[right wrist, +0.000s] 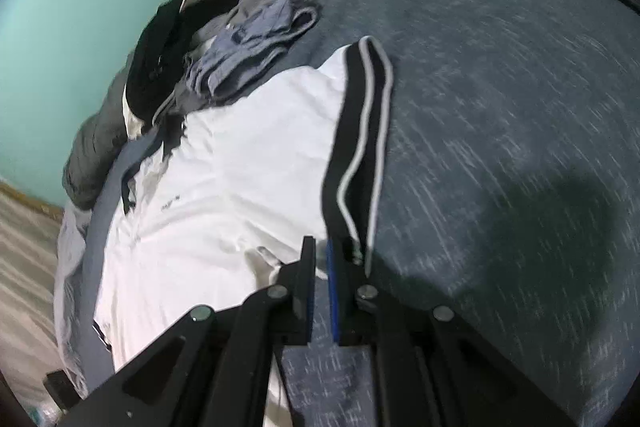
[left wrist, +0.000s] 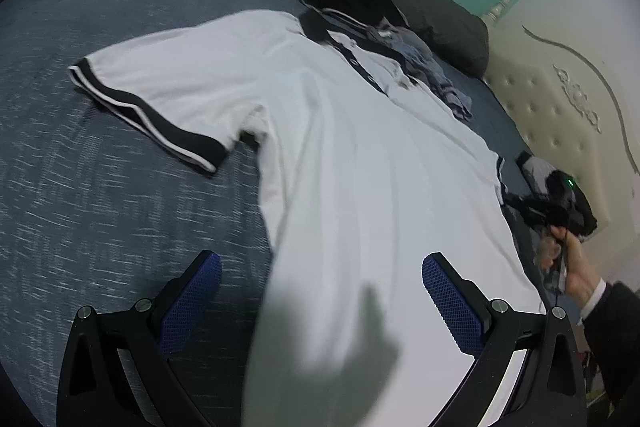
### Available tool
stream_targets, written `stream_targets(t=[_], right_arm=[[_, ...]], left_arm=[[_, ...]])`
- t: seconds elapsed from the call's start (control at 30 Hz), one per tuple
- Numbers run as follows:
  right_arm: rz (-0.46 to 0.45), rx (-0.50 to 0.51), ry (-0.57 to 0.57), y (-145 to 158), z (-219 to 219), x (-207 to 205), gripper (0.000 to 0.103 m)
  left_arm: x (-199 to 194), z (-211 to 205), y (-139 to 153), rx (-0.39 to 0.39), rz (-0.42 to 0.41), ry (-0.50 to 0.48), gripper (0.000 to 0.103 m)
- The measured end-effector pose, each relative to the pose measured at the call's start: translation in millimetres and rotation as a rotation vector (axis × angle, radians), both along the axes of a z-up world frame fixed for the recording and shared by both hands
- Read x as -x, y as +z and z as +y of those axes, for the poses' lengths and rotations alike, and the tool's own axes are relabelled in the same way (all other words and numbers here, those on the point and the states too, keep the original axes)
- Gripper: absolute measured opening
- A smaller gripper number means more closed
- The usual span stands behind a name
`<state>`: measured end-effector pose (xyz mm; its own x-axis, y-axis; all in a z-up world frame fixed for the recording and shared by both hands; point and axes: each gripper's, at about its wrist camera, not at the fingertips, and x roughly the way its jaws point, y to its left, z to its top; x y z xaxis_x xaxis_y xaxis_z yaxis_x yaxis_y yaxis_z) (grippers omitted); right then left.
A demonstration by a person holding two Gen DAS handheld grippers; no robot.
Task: Fold clothes
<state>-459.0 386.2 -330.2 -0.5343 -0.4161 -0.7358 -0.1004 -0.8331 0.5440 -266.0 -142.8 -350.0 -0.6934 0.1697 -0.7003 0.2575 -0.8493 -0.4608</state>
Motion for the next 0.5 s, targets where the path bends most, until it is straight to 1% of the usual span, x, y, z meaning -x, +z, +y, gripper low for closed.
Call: stream_targets(t=[0.1,0.17,0.27,0.37,0.5], right_arm=[[0.073,0.038,-0.031,22,3,-17,0.006],[0.118,0.088,-0.041,36,1,-31,0.006],[0.158,0.146,-0.018,47,-14,-50,0.006],[0.177,0.186,0.025,48,-34,-66,0.006],[0.184,0.236,0.059,41,-56,-82,0.006]], left_arm=[[-4,-11,2,-0.004,0.008,0.038,0.103],[-6,-18,2,-0.012,0.012,0.06,0.103],[-8,-25,1,-0.019,0.01,0.081,0.103],[-10,-30,2,-0.02,0.01,0.098,0.103],[-11,-38,0,-0.034,0.001,0.135,0.103]])
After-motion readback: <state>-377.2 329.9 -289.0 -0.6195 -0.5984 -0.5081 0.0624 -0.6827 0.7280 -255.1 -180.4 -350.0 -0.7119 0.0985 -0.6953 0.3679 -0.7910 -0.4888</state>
